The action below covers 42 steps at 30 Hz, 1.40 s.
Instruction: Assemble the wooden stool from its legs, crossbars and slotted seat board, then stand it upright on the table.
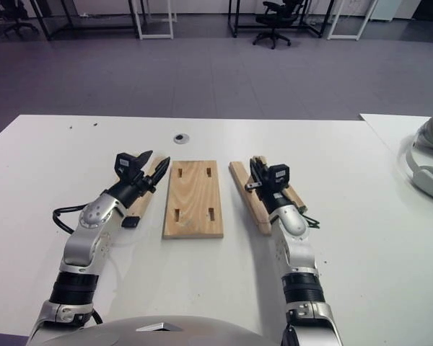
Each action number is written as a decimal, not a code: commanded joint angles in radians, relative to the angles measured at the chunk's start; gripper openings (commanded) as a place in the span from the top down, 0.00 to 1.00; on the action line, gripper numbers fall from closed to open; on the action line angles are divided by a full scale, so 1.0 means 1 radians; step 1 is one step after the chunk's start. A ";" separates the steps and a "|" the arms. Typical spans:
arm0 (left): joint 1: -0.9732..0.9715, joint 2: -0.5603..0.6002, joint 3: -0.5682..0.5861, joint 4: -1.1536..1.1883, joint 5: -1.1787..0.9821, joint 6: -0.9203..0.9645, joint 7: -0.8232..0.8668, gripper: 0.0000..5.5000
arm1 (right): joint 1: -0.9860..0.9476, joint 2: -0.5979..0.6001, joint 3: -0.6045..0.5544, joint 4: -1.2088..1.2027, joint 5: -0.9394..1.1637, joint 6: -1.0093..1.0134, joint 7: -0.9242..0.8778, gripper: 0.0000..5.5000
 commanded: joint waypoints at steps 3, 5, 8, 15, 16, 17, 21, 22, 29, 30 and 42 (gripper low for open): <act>-0.008 -0.010 0.004 -0.003 0.000 -0.005 0.016 0.48 | 0.025 -0.046 0.013 -0.083 -0.029 0.196 -0.004 0.77; -0.007 -0.013 0.005 -0.003 0.001 -0.008 0.019 0.48 | 0.032 -0.069 0.020 -0.123 -0.042 0.283 -0.010 0.71; -0.010 -0.018 0.008 0.002 0.002 -0.012 0.022 0.48 | 0.043 -0.102 0.032 -0.167 -0.054 0.426 -0.011 0.61; -0.008 -0.026 0.004 0.004 0.007 -0.014 0.025 0.48 | 0.029 -0.141 0.063 -0.174 -0.043 0.610 0.050 0.39; -0.007 -0.027 0.004 0.004 0.007 -0.014 0.024 0.48 | 0.028 -0.148 0.069 -0.177 -0.049 0.609 0.060 0.36; -0.007 -0.027 0.003 0.004 0.008 -0.014 0.024 0.48 | 0.027 -0.153 0.074 -0.181 -0.056 0.608 0.066 0.33; -0.001 -0.033 0.000 0.003 0.009 -0.014 0.027 0.48 | 0.025 -0.192 0.112 -0.207 -0.102 0.617 0.078 0.33; 0.000 -0.034 -0.001 0.004 0.010 -0.015 0.027 0.48 | 0.025 -0.198 0.119 -0.210 -0.113 0.626 0.080 0.33; 0.007 -0.041 -0.007 0.003 0.016 -0.016 0.030 0.48 | 0.027 -0.216 0.144 -0.214 -0.142 0.723 0.089 0.33; 0.009 -0.041 -0.009 0.002 0.016 -0.016 0.032 0.48 | 0.030 -0.217 0.149 -0.218 -0.140 0.737 0.096 0.36; 0.022 -0.056 -0.017 -0.001 0.001 -0.008 0.047 0.48 | -0.021 -0.209 0.091 -0.227 -0.138 0.765 0.063 0.62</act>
